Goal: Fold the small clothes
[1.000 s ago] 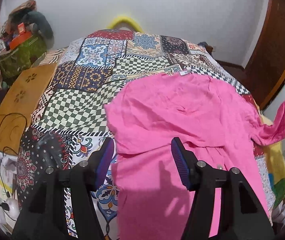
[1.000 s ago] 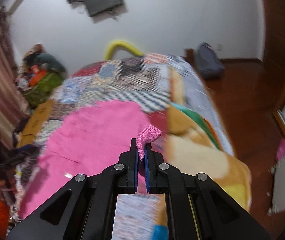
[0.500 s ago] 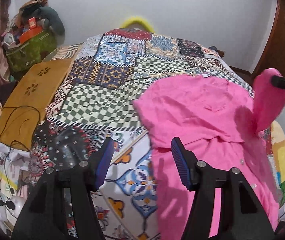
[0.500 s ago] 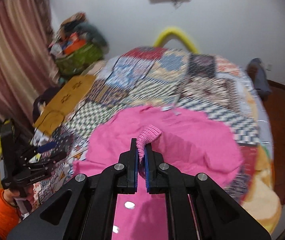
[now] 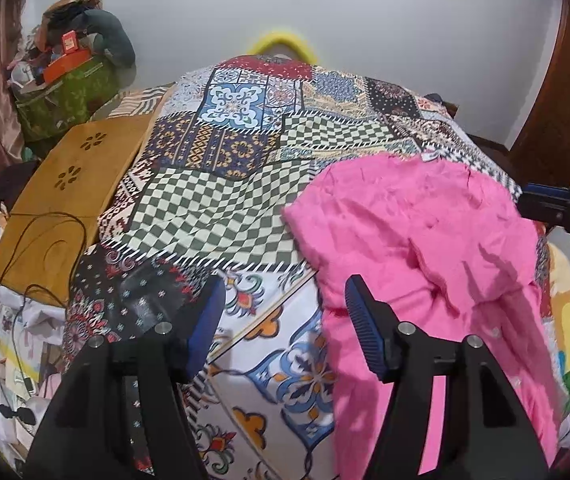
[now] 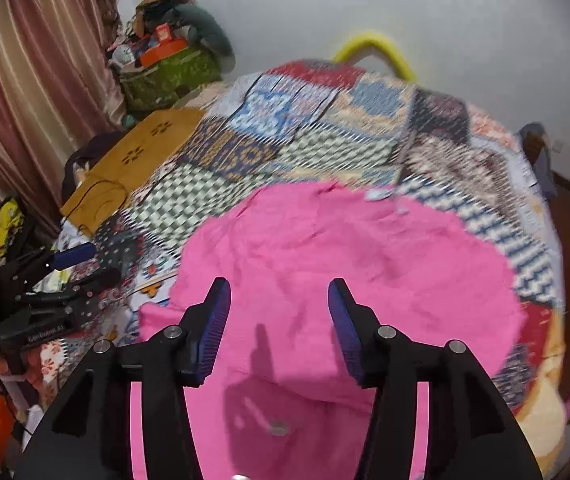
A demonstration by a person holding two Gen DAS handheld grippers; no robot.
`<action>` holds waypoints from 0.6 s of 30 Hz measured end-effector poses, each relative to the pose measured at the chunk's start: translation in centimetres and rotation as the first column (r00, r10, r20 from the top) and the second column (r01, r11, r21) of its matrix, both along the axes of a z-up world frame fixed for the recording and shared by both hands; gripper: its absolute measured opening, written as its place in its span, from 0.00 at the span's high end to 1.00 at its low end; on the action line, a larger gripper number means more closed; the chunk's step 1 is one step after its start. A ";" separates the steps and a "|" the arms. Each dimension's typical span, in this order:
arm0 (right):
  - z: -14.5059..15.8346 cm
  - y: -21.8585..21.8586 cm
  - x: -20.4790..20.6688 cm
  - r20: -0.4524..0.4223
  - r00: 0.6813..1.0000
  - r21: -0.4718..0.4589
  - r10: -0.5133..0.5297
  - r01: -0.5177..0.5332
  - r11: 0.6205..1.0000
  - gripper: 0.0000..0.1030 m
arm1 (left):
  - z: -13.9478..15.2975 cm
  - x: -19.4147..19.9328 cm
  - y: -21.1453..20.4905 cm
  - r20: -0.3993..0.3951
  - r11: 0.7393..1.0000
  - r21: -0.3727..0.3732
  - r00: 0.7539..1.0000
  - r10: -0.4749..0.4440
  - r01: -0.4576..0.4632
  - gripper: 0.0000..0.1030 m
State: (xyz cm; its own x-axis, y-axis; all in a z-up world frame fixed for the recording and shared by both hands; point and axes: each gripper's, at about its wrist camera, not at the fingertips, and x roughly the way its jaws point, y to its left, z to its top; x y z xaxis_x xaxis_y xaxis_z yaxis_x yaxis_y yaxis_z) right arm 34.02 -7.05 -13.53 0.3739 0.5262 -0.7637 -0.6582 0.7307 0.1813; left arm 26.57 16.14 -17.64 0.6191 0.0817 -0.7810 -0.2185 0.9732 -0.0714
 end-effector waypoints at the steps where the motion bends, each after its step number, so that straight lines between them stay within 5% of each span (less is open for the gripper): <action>1: 0.4 -0.8 0.2 0.016 1.000 -0.004 -0.016 0.016 1.000 0.53 | 0.2 0.6 0.0 0.001 1.000 -0.006 1.000 -0.002 0.002 0.39; 10: 0.0 -9.2 4.0 0.043 0.981 -0.064 -0.189 0.192 0.979 0.51 | -0.6 6.9 1.0 -0.051 0.998 -0.056 0.999 0.005 -0.007 0.37; 18: -5.2 -12.6 7.5 -0.050 0.961 -0.130 -0.273 0.264 0.956 0.51 | -6.8 12.6 2.2 -0.193 0.994 -0.090 0.980 0.037 -0.055 0.37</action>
State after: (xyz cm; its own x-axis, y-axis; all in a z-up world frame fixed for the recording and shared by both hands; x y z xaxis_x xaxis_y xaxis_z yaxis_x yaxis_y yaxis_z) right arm 41.47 -19.67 -18.75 0.4350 0.3154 -0.8434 -0.4240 0.8980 0.1172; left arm 39.19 18.32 -24.41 0.4550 0.0271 -0.8901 -0.2814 0.9527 -0.1148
